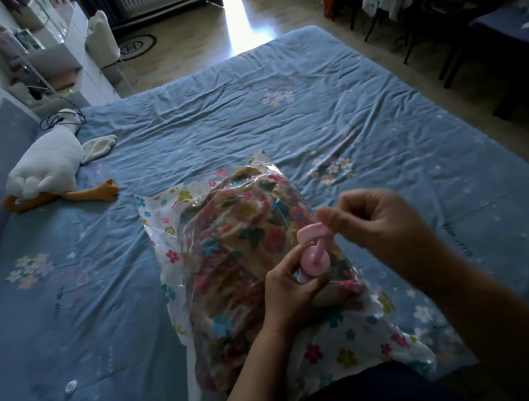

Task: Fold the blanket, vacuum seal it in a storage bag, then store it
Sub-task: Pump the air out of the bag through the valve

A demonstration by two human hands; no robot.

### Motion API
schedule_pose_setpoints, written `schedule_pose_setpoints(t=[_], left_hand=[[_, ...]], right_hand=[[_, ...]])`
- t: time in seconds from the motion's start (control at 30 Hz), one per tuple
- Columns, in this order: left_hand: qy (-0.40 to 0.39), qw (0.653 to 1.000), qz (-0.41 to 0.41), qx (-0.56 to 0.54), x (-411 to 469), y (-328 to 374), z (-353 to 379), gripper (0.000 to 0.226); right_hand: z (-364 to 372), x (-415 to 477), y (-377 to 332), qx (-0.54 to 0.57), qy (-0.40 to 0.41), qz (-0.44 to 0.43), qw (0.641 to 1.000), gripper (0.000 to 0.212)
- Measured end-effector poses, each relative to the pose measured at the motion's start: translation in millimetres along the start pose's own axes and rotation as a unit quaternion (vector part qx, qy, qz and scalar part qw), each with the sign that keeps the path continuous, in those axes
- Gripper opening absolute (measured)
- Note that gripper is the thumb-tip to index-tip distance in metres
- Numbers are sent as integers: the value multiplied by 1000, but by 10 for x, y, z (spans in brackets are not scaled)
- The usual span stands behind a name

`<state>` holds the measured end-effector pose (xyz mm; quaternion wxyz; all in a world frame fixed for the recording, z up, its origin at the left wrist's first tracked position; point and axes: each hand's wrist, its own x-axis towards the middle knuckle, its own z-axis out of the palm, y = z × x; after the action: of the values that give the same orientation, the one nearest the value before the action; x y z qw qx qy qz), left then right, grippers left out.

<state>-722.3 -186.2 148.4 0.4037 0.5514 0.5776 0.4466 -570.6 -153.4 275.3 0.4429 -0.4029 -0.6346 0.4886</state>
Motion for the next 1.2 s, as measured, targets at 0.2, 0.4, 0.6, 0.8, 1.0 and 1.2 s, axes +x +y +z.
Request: schedule_pose_setpoints(t=[0.2, 0.4, 0.6, 0.8, 1.0, 1.2], left_hand=[[-2, 1000, -1, -17, -51, 23, 24, 48], [-5, 1000, 5, -28, -67, 35, 0, 41], [8, 1000, -11, -24, -54, -12, 4, 51], [-12, 999, 18, -34, -103, 50, 0, 39], [2, 1000, -1, -19, -64, 41, -13, 50], [-16, 999, 9, -37, -118, 99, 3, 41]], right_hand=[[65, -47, 295, -36, -1, 39, 999, 53], [111, -95, 347, -103, -8, 63, 993, 47], [43, 3, -4, 10, 13, -19, 1000, 46], [138, -147, 693, -147, -26, 126, 981, 52], [-34, -60, -243, 31, -13, -51, 998, 44], [100, -147, 624, -141, -40, 105, 984, 47]])
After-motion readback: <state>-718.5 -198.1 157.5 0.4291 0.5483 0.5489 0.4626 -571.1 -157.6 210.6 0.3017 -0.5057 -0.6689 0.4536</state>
